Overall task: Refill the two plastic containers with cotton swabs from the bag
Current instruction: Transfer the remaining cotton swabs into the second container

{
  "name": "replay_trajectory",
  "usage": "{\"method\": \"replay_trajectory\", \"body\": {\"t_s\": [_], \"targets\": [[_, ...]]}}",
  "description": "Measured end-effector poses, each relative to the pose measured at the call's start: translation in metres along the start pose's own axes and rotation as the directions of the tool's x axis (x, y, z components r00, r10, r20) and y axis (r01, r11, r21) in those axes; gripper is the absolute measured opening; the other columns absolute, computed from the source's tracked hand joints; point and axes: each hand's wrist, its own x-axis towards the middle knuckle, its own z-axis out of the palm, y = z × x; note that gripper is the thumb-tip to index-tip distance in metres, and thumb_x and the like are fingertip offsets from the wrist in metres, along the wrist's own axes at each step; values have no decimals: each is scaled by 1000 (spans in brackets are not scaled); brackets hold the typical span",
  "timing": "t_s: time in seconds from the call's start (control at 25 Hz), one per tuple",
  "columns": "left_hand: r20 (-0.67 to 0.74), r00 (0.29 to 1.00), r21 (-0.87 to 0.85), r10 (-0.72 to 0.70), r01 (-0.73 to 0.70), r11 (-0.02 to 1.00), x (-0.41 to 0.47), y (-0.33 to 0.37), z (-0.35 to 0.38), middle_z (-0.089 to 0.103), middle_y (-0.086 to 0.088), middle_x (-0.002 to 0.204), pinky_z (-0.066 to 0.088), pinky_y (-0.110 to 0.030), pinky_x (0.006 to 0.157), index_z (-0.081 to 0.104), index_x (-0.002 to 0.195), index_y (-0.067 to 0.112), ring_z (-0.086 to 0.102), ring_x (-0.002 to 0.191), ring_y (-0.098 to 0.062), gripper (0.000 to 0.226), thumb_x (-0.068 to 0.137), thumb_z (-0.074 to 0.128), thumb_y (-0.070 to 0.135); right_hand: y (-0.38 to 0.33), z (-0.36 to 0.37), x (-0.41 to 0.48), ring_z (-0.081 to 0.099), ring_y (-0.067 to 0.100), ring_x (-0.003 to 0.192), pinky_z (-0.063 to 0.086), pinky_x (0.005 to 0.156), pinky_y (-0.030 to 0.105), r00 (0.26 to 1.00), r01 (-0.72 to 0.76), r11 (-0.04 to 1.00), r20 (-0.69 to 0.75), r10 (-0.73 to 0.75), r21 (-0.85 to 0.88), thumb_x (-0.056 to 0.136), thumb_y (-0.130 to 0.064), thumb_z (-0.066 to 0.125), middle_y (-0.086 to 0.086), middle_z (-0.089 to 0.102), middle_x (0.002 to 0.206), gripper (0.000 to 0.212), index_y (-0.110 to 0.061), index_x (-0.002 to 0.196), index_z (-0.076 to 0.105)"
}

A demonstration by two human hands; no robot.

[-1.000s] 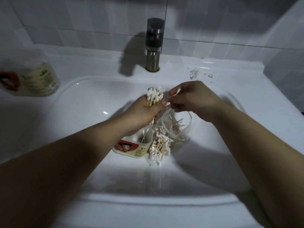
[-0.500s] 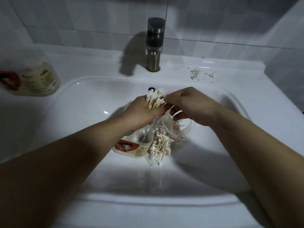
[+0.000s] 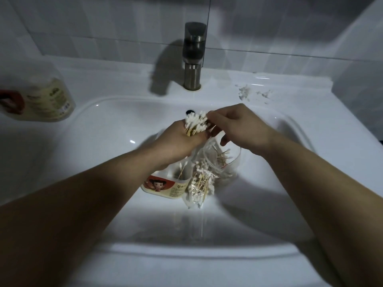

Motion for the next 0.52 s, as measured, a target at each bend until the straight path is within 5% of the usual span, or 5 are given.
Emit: {"method": "replay_trajectory", "body": {"t_s": [0.08,0.24,0.44,0.52], "targets": [[-10,1000,5,-5,5,1000,-1,1,1,65,18,61,50,-33,67,62,86,29,60,63,-4,18,103,57,30,1,-3,3,71,19,75,56,56,31,994,-25,999,-103,28,32,103,-32,50,2,75,82,35,-14,90,77],[15,999,-190,-42,44,981,-2,1,2,75,-3,103,63,-40,80,67,122,17,74,94,-21,23,106,54,26,3,-7,2,67,17,63,58,59,37,993,-39,990,-119,22,-139,100,-35,49,-2,71,69,39,-16,76,73],[70,996,-345,-57,78,935,-7,9,6,59,-2,67,53,-25,56,63,90,7,56,58,-13,19,105,52,11,-3,2,-4,64,18,62,59,68,40,1000,22,950,26,-14,-310,103,-45,46,-1,67,68,44,-15,78,68],[63,992,-383,-108,124,915,-6,10,6,52,-3,64,51,-25,53,59,85,9,50,55,-13,22,106,51,11,2,6,-2,67,19,80,59,80,45,998,51,940,-12,-59,-337,102,-46,49,-1,71,90,34,-20,104,70]]}}
